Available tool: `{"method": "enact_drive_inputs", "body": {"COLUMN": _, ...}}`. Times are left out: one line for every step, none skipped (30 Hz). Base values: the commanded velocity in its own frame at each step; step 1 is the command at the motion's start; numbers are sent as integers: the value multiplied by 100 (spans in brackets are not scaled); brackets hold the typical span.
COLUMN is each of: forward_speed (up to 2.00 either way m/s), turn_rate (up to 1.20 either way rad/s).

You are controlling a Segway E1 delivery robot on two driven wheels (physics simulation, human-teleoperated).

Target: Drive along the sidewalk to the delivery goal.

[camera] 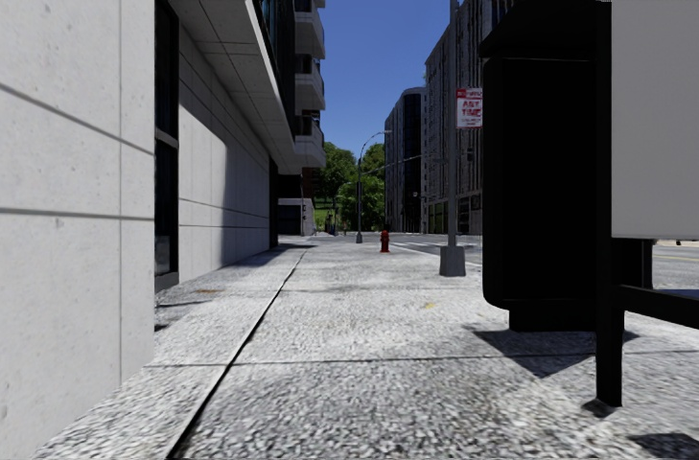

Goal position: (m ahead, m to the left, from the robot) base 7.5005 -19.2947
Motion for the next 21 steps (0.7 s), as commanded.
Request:
{"method": "enact_drive_inputs", "body": {"forward_speed": 200, "turn_rate": 0}}
{"method": "enact_drive_inputs", "body": {"forward_speed": 200, "turn_rate": 0}}
{"method": "enact_drive_inputs", "body": {"forward_speed": 200, "turn_rate": 0}}
{"method": "enact_drive_inputs", "body": {"forward_speed": 200, "turn_rate": 0}}
{"method": "enact_drive_inputs", "body": {"forward_speed": 200, "turn_rate": 0}}
{"method": "enact_drive_inputs", "body": {"forward_speed": 200, "turn_rate": 0}}
{"method": "enact_drive_inputs", "body": {"forward_speed": 200, "turn_rate": 0}}
{"method": "enact_drive_inputs", "body": {"forward_speed": 200, "turn_rate": 0}}
{"method": "enact_drive_inputs", "body": {"forward_speed": 200, "turn_rate": 0}}
{"method": "enact_drive_inputs", "body": {"forward_speed": 200, "turn_rate": 0}}
{"method": "enact_drive_inputs", "body": {"forward_speed": 200, "turn_rate": 0}}
{"method": "enact_drive_inputs", "body": {"forward_speed": 200, "turn_rate": 0}}
{"method": "enact_drive_inputs", "body": {"forward_speed": 200, "turn_rate": 0}}
{"method": "enact_drive_inputs", "body": {"forward_speed": 200, "turn_rate": 0}}
{"method": "enact_drive_inputs", "body": {"forward_speed": 200, "turn_rate": 0}}
{"method": "enact_drive_inputs", "body": {"forward_speed": 200, "turn_rate": 0}}
{"method": "enact_drive_inputs", "body": {"forward_speed": 200, "turn_rate": 0}}
{"method": "enact_drive_inputs", "body": {"forward_speed": 200, "turn_rate": 0}}
{"method": "enact_drive_inputs", "body": {"forward_speed": 200, "turn_rate": 0}}
{"method": "enact_drive_inputs", "body": {"forward_speed": 200, "turn_rate": 0}}
{"method": "enact_drive_inputs", "body": {"forward_speed": 200, "turn_rate": 0}}
